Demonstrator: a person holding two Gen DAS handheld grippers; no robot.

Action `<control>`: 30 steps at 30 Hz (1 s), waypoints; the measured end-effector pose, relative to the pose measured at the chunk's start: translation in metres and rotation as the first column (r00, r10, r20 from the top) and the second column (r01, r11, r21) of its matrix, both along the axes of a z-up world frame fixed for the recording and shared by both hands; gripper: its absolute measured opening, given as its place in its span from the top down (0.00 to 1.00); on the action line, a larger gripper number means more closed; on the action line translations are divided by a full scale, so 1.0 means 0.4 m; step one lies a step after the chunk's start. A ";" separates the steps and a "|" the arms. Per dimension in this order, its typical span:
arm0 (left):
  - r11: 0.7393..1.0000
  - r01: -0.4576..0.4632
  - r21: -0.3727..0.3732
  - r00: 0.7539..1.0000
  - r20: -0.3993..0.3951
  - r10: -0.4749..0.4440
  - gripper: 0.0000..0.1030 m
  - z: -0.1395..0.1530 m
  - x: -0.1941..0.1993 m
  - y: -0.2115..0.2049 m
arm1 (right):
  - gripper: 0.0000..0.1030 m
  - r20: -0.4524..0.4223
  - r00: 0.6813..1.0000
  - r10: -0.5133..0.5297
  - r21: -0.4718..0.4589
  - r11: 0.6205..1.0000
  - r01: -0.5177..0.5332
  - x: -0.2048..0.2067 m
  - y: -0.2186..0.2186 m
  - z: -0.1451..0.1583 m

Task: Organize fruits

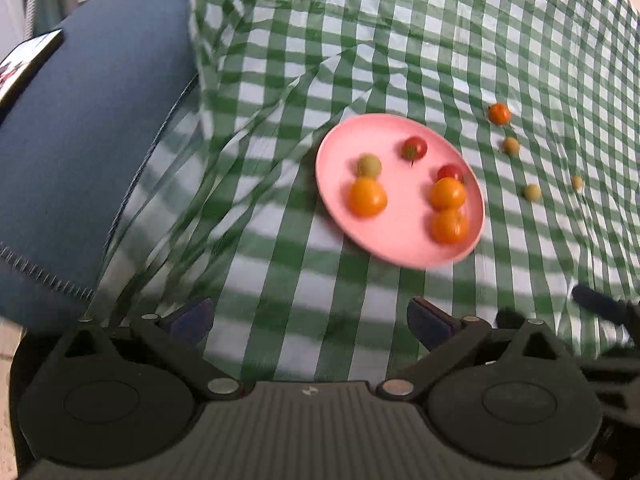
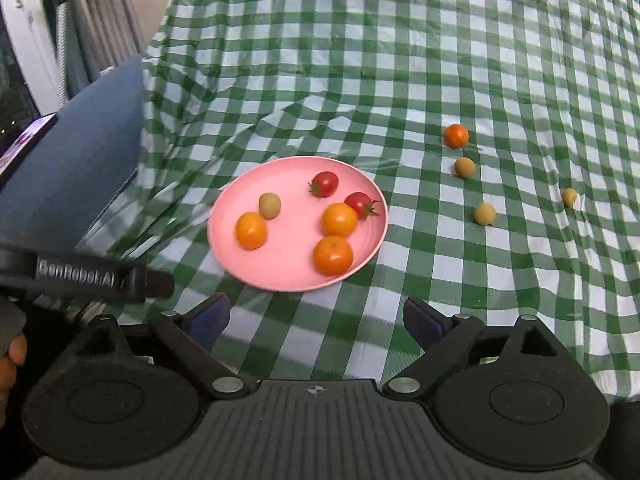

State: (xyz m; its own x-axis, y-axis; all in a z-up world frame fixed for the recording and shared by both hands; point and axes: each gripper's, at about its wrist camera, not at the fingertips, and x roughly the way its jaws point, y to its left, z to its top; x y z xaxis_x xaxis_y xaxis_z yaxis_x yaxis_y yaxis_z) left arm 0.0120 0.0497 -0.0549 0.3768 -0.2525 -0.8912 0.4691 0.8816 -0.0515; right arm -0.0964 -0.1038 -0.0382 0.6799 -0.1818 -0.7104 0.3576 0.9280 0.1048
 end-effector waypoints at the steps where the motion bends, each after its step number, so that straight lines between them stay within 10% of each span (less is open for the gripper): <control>1: 1.000 -0.004 0.001 1.000 0.005 0.004 0.00 0.006 -0.011 0.013 | 0.09 0.013 1.000 -0.001 -0.019 1.000 0.002 -0.011 0.009 0.013; 30: 0.995 -0.011 -0.097 0.989 0.148 0.026 0.00 0.156 -0.145 0.098 | 0.08 0.205 0.977 -0.056 -0.083 0.994 0.074 -0.192 0.063 0.135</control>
State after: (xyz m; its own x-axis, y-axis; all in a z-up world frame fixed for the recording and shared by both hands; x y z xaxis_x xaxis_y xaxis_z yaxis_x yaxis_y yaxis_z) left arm -0.0460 0.0889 0.0074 0.5089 -0.3253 -0.7970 0.4616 0.8846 -0.0663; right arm -0.1731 -0.0787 0.0156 0.7922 -0.2868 -0.5387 0.3972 0.9124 0.0983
